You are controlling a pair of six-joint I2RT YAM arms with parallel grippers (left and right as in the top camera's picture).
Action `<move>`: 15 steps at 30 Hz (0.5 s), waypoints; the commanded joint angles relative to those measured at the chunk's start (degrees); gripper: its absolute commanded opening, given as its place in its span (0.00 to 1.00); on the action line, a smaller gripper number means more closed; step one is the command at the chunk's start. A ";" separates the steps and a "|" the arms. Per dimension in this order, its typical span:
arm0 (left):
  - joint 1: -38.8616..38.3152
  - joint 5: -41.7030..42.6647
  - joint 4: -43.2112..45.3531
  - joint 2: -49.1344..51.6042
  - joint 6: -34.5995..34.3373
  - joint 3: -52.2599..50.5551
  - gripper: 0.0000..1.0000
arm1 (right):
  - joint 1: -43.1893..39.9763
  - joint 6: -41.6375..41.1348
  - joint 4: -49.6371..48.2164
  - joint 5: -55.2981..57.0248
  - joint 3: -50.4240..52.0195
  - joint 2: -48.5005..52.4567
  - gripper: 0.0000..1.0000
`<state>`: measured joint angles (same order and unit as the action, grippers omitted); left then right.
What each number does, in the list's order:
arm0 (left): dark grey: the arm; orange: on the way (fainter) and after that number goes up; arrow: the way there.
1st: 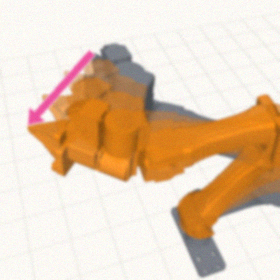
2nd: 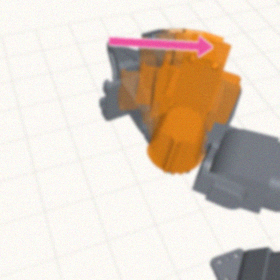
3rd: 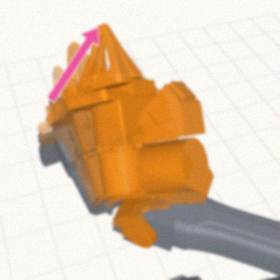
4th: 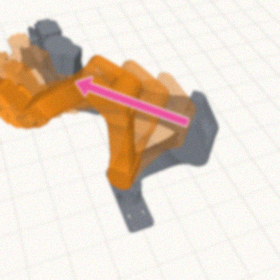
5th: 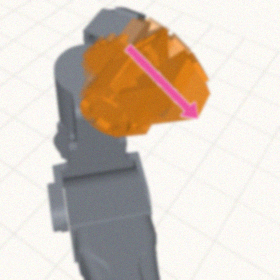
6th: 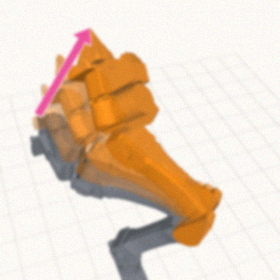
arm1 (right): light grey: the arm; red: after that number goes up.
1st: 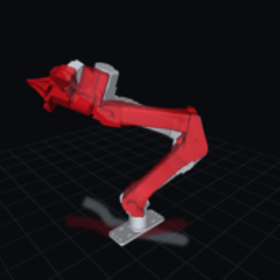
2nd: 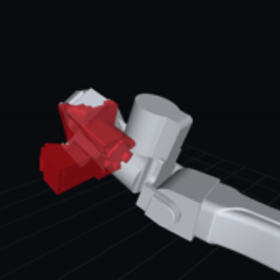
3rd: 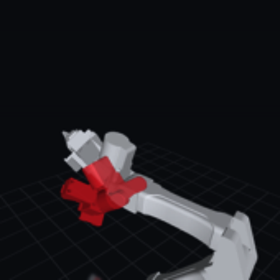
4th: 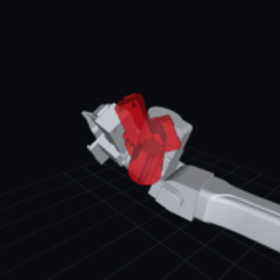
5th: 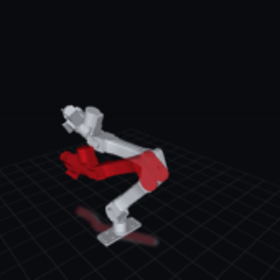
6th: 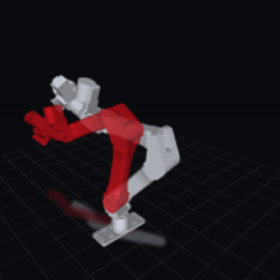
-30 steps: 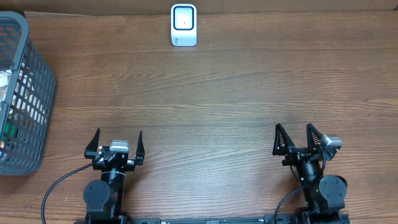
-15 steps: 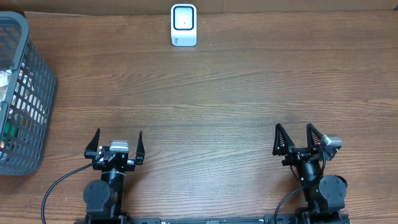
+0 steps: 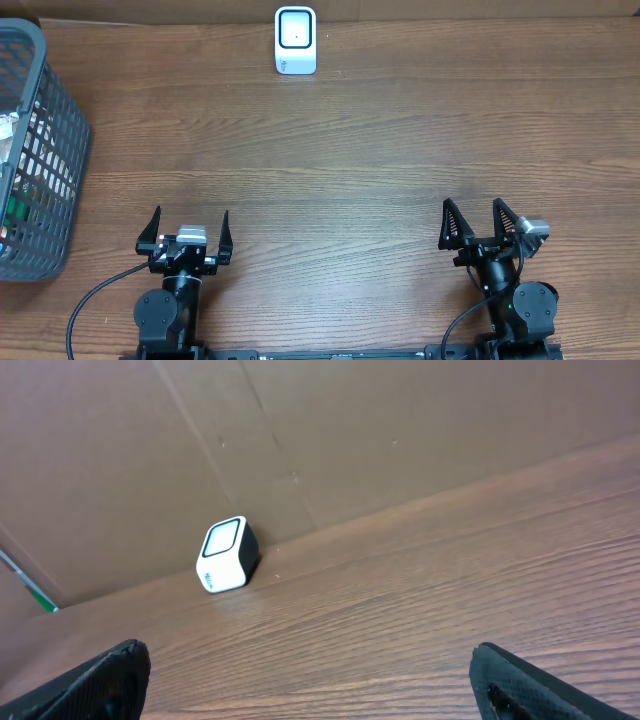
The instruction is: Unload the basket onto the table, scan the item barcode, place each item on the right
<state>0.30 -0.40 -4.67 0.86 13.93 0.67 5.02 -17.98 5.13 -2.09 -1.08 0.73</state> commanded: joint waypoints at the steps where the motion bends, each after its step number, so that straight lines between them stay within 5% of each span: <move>1: -0.28 0.85 0.24 -0.61 0.87 -0.37 0.99 | 0.17 -0.04 -0.46 0.50 0.63 -0.57 1.00; 15: -0.28 0.85 0.24 -0.61 0.87 -0.37 0.99 | 0.17 -0.04 -0.44 0.50 0.63 -0.57 1.00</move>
<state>0.30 -0.40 -4.64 0.86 13.93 0.67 5.02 -18.00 5.13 -2.09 -1.08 0.73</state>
